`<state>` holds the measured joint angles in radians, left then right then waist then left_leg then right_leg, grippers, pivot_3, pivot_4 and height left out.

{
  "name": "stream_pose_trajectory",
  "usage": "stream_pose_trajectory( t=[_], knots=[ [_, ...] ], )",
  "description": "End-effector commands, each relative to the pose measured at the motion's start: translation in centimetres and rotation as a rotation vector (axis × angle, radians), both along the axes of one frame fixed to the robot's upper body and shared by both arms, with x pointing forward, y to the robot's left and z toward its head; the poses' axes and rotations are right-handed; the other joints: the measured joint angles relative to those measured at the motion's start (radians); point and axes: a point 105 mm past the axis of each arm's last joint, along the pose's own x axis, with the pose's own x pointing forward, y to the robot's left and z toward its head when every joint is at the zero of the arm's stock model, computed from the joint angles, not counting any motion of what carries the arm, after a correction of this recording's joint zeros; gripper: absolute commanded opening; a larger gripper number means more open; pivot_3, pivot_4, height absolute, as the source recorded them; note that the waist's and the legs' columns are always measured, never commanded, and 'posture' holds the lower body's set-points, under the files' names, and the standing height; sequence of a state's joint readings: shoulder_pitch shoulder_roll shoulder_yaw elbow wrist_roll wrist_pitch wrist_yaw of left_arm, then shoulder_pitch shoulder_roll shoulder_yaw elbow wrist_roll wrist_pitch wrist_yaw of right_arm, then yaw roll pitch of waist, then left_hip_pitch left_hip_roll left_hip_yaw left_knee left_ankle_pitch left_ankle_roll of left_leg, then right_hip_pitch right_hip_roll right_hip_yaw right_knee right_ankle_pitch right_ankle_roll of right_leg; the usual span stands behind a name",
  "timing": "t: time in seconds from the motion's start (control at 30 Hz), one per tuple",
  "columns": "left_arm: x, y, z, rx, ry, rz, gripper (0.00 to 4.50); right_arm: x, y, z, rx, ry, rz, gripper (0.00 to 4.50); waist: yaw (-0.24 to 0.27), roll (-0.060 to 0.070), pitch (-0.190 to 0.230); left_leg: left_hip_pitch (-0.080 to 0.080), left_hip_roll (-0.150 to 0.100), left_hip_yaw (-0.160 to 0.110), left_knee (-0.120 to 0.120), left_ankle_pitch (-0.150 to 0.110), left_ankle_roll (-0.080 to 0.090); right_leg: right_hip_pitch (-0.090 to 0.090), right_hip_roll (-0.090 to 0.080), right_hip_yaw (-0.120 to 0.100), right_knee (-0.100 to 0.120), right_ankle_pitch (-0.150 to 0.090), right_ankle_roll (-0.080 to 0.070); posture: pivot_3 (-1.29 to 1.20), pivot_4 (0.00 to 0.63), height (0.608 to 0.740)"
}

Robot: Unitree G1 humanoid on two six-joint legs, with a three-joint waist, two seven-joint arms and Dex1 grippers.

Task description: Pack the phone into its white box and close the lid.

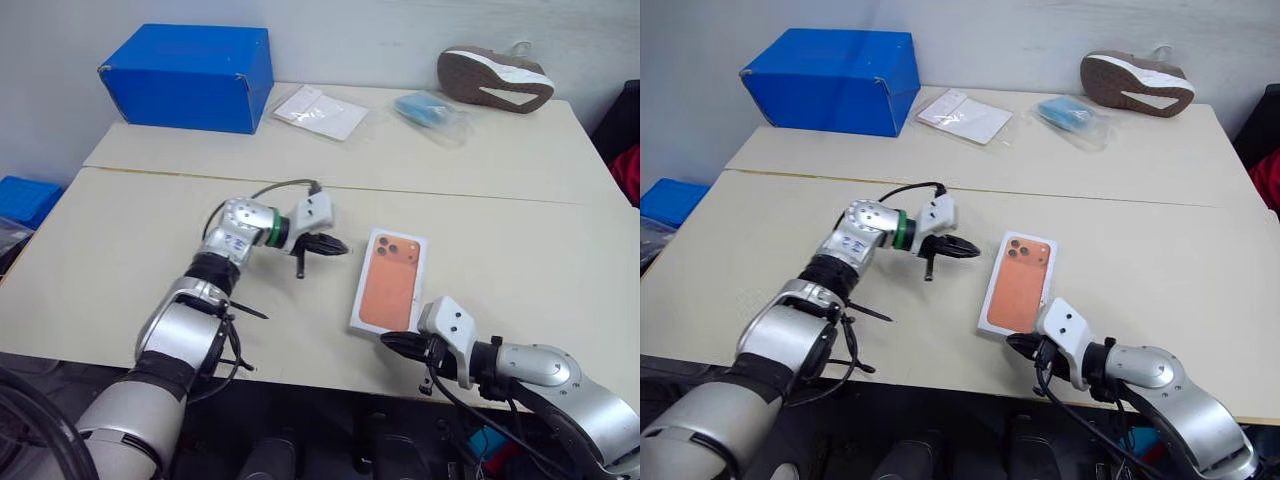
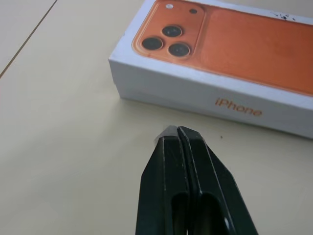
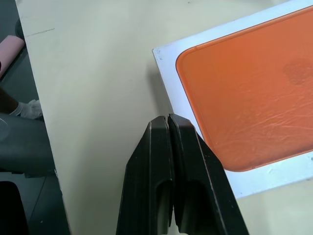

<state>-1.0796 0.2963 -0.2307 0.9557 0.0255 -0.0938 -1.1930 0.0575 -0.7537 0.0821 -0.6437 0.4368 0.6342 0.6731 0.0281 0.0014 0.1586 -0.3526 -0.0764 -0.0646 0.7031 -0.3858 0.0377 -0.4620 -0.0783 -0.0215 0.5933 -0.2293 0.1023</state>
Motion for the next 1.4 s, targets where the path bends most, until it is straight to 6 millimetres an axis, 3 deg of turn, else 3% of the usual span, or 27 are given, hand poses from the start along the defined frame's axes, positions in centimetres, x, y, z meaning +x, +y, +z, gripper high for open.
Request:
stream_pose_trajectory(
  t=[0.03, 0.23, 0.43, 0.67, 0.8, 1.1, 1.27, 1.4],
  knots=[
    [-0.6, -0.2, 0.8, -0.028, -0.017, -0.030, 0.00, 0.6, -0.2, 0.9, -0.003, -0.075, -0.016, 0.06, 0.001, 0.000, 0.000, 0.000, 0.000, 0.000, 0.000, 0.000, 0.000, 0.000, 0.000, 0.000, 0.000, 0.000, 0.000, 0.00, 0.150, 0.740],
    [-1.9, -0.8, 0.5, -0.039, 0.001, -0.079, 0.00, 1.0, 0.0, 1.9, 0.020, -0.118, -0.017, 0.06, -0.002, 0.000, 0.000, 0.000, 0.000, 0.000, 0.000, 0.000, 0.000, 0.000, 0.000, 0.000, 0.000, 0.000, 0.000, 0.00, 0.150, 0.740],
    [-3.0, -2.9, 1.7, -0.104, 0.021, -0.140, 0.00, 2.0, -0.1, 5.6, 0.210, -0.115, -0.060, 0.06, -0.002, 0.000, 0.000, 0.000, 0.000, 0.000, 0.001, 0.000, 0.000, 0.000, -0.001, 0.000, 0.000, 0.000, 0.000, 0.00, 0.150, 0.740],
    [-2.1, -7.0, 1.9, -0.150, 0.028, -0.106, 0.00, 4.7, -1.7, 4.2, 0.121, -0.093, -0.197, 0.06, 0.001, 0.000, 0.000, 0.000, -0.001, 0.000, 0.001, 0.000, 0.000, 0.000, 0.000, 0.000, 0.000, 0.000, 0.000, 0.00, 0.150, 0.740],
    [-0.9, -8.4, 0.6, -0.088, -0.009, -0.034, 0.00, 5.5, -1.5, 3.5, 0.110, -0.078, -0.229, 0.06, -0.001, 0.000, 0.000, 0.000, -0.001, 0.001, 0.001, 0.000, 0.000, 0.000, 0.000, 0.000, 0.001, 0.000, 0.000, 0.00, 0.150, 0.740],
    [1.2, -7.5, -2.4, 0.074, -0.090, 0.132, 0.00, 7.4, -2.4, 1.3, 0.017, -0.056, -0.348, 0.06, -0.004, -0.002, -0.003, 0.001, -0.001, 0.003, 0.001, 0.000, 0.000, 0.000, 0.000, 0.002, 0.002, 0.000, 0.000, 0.00, 0.150, 0.740],
    [0.8, -7.5, -2.1, 0.023, -0.033, 0.110, 0.00, 7.2, -2.3, 0.9, 0.035, -0.038, -0.349, 0.06, -0.005, -0.004, -0.008, 0.002, -0.001, 0.003, 0.001, 0.000, 0.000, 0.000, 0.000, 0.002, 0.003, 0.000, 0.000, 0.00, 0.150, 0.740],
    [0.3, -6.7, -0.8, -0.069, 0.029, 0.047, 0.00, 5.9, -1.9, 2.5, 0.091, -0.088, -0.281, 0.06, -0.005, -0.004, -0.008, 0.002, -0.001, 0.003, 0.001, 0.000, 0.000, 0.000, 0.000, 0.002, 0.003, 0.000, 0.000, 0.00, 0.150, 0.740]
  ],
)
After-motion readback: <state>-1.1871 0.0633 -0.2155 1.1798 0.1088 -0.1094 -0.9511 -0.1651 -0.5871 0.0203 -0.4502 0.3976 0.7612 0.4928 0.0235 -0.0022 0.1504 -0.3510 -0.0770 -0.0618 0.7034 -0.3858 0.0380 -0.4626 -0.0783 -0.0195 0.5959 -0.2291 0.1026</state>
